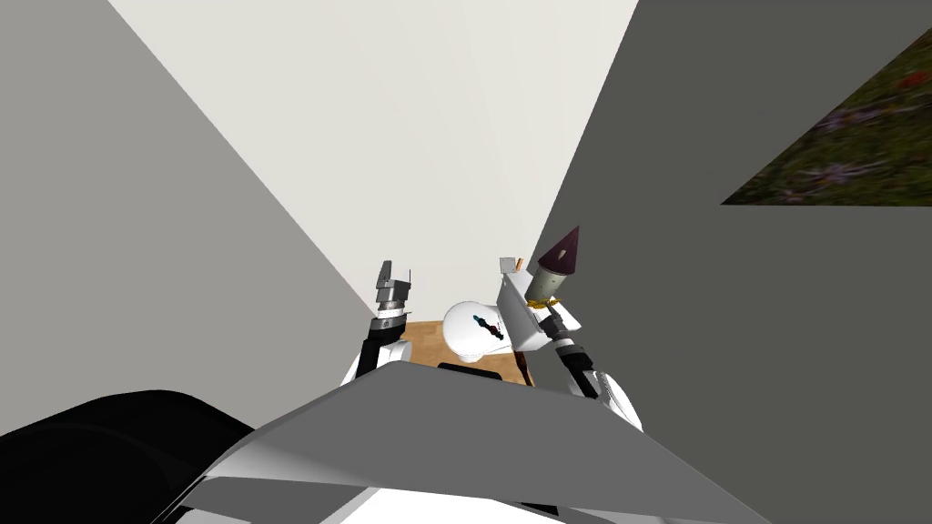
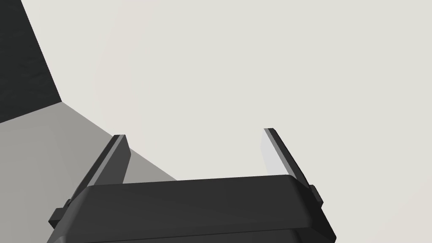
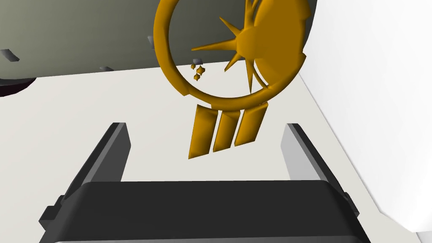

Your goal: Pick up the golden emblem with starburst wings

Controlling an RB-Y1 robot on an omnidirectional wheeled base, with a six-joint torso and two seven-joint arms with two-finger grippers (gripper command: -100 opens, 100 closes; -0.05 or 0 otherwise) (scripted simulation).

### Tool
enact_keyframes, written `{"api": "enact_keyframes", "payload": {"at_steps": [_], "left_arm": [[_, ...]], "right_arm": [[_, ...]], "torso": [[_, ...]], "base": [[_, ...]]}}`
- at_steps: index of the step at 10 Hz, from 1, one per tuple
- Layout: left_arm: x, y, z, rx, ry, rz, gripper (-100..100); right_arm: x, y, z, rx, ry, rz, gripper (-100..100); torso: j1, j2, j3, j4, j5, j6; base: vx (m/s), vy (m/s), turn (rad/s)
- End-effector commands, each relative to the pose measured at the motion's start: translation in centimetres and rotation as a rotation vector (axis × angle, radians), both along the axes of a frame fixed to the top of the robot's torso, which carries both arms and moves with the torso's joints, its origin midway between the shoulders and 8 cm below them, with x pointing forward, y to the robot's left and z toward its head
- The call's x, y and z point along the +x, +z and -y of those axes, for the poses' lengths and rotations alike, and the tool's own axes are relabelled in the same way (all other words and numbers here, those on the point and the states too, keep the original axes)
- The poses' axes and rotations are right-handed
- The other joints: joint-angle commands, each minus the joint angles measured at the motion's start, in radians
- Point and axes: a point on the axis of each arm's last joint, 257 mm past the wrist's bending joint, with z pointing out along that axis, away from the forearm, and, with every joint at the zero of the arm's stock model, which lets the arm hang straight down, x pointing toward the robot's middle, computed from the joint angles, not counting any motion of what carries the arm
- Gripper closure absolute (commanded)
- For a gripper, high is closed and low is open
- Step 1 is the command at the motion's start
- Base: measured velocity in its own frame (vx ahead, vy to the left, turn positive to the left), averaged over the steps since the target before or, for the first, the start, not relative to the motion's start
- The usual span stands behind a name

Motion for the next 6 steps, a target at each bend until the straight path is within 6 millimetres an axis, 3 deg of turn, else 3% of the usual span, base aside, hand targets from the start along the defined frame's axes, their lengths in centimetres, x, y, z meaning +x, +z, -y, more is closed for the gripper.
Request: {"api": "enact_keyframes", "payload": {"at_steps": [1, 2, 3, 4, 6], "left_arm": [[0.0, 0.0, 0.0, 0.000, 0.000, 0.000, 0], [0.0, 0.0, 0.0, 0.000, 0.000, 0.000, 0], [0.0, 0.0, 0.0, 0.000, 0.000, 0.000, 0], [0.0, 0.0, 0.0, 0.000, 0.000, 0.000, 0], [0.0, 0.0, 0.0, 0.000, 0.000, 0.000, 0]], "right_arm": [[0.2, -0.6, -0.6, -0.025, 0.007, -0.005, -100], [0.2, -0.4, -0.4, -0.014, 0.004, -0.003, -100], [0.2, -0.4, -0.4, -0.018, 0.005, -0.003, 0], [2.1, 0.5, -1.3, -0.038, 0.034, 0.025, -100], [2.1, 0.5, -1.8, 0.013, 0.033, 0.037, -100]], "torso": [[0.000, 0.000, 0.000, 0.000, 0.000, 0.000], [0.000, -0.001, -0.001, 0.000, 0.000, 0.000], [-0.001, 0.000, 0.000, 0.000, 0.000, 0.000], [-0.001, 0.002, 0.001, 0.000, 0.000, 0.000], [-0.002, 0.005, 0.003, 0.001, 0.000, 0.000]], "base": [[0.063, 0.021, 0.032], [0.031, 0.008, 0.009], [0.005, 0.002, -0.001], [-0.032, 0.003, 0.037], [-0.040, -0.006, 0.011]]}}
